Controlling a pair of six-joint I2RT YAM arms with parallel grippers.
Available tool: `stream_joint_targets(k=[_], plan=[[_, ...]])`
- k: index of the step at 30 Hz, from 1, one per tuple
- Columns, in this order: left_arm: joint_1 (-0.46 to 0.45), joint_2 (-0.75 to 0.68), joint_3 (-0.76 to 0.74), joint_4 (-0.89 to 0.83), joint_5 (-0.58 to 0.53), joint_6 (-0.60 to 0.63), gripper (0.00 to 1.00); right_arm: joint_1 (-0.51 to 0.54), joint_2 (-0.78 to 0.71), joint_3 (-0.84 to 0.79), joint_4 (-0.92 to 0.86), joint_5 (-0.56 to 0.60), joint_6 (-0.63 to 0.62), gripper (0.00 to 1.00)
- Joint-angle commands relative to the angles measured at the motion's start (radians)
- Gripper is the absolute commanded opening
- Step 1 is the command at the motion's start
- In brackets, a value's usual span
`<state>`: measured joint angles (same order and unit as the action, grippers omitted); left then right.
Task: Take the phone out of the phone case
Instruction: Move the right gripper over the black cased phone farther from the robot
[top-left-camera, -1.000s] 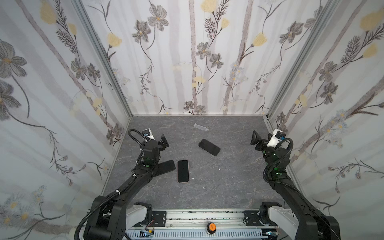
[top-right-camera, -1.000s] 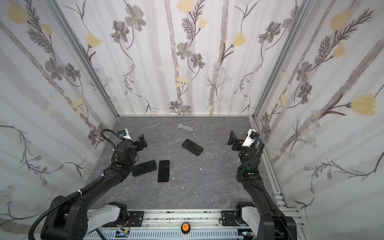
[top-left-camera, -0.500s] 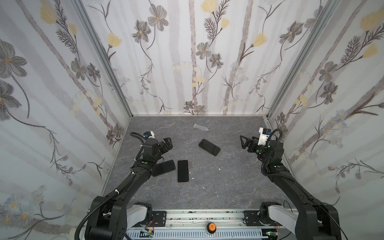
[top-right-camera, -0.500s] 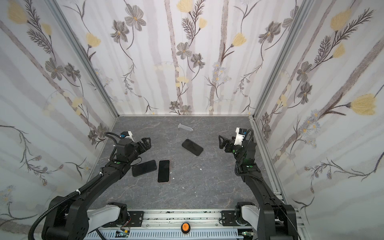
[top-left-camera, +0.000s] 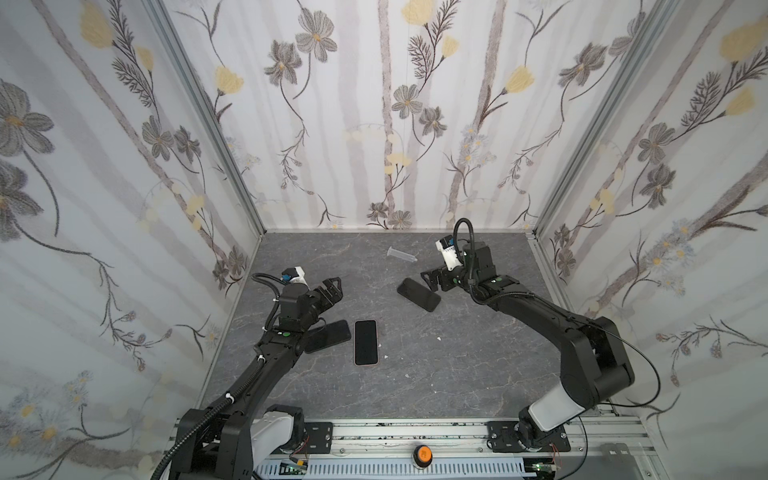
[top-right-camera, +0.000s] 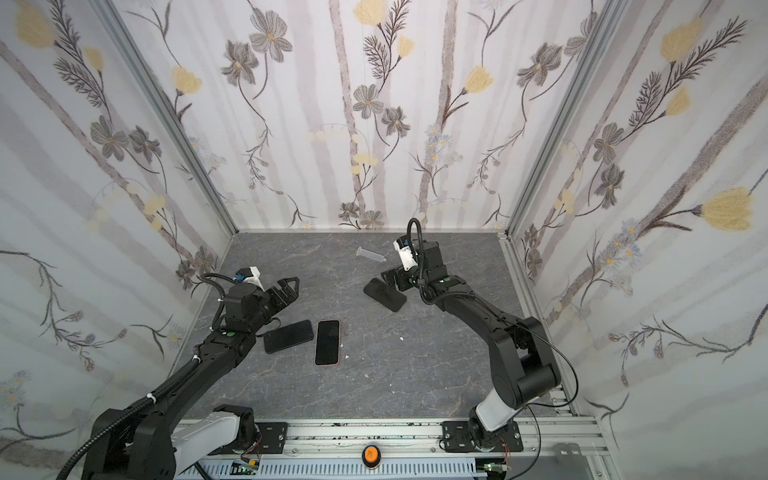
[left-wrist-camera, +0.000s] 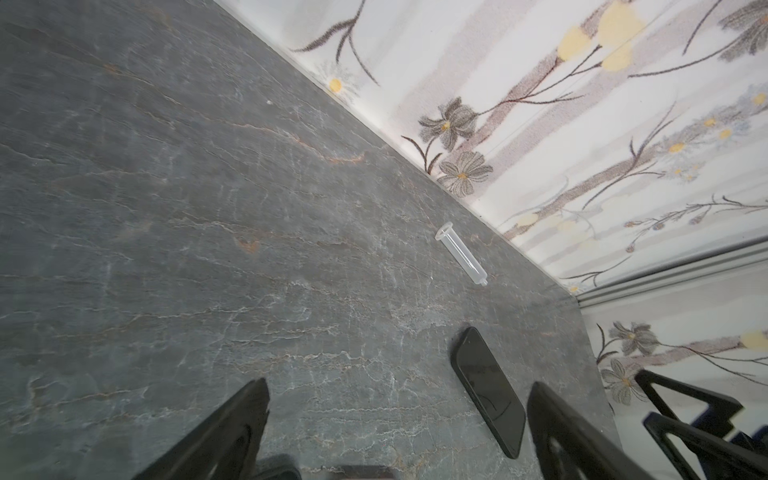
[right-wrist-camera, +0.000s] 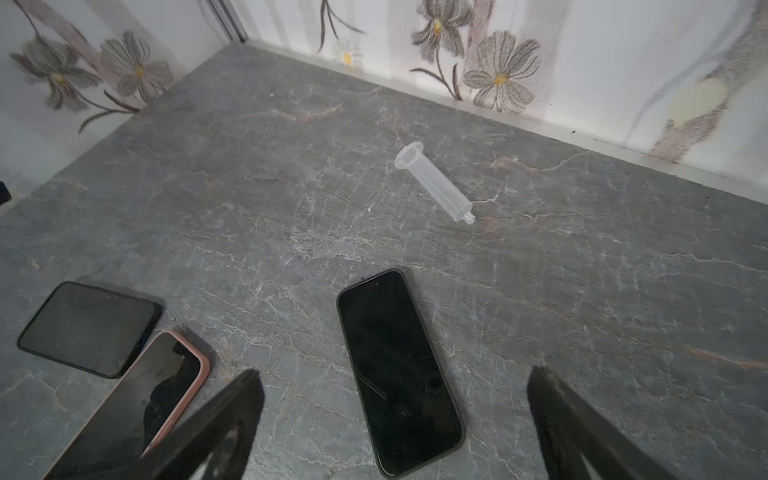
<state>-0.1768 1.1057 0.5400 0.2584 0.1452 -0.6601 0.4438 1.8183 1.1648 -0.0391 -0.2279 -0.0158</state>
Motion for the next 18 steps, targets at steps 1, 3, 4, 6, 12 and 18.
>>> stream_joint_targets(k=[1, 3, 4, 6, 12, 18], plan=[[-0.038, 0.033, 0.009, 0.092, 0.087, -0.022, 1.0, 0.028, 0.1, 0.12, -0.172, 0.045, -0.103, 1.0], [-0.069, 0.058, 0.021, 0.112, 0.099, -0.03, 1.0, 0.042, 0.171, 0.206, -0.247, 0.044, -0.12, 1.0], [-0.083, 0.066, 0.024, 0.122, 0.096, -0.029, 1.0, 0.045, 0.189, 0.234, -0.266, 0.041, -0.126, 1.0], [-0.103, 0.081, 0.021, 0.14, 0.086, -0.035, 1.0, 0.05, 0.246, 0.297, -0.311, 0.041, -0.138, 1.0], [-0.109, 0.09, 0.009, 0.171, 0.111, -0.05, 1.0, 0.058, 0.364, 0.43, -0.42, 0.045, -0.166, 1.0], [-0.109, 0.095, 0.014, 0.173, 0.134, -0.044, 1.0, 0.069, 0.454, 0.528, -0.491, 0.069, -0.194, 1.0]])
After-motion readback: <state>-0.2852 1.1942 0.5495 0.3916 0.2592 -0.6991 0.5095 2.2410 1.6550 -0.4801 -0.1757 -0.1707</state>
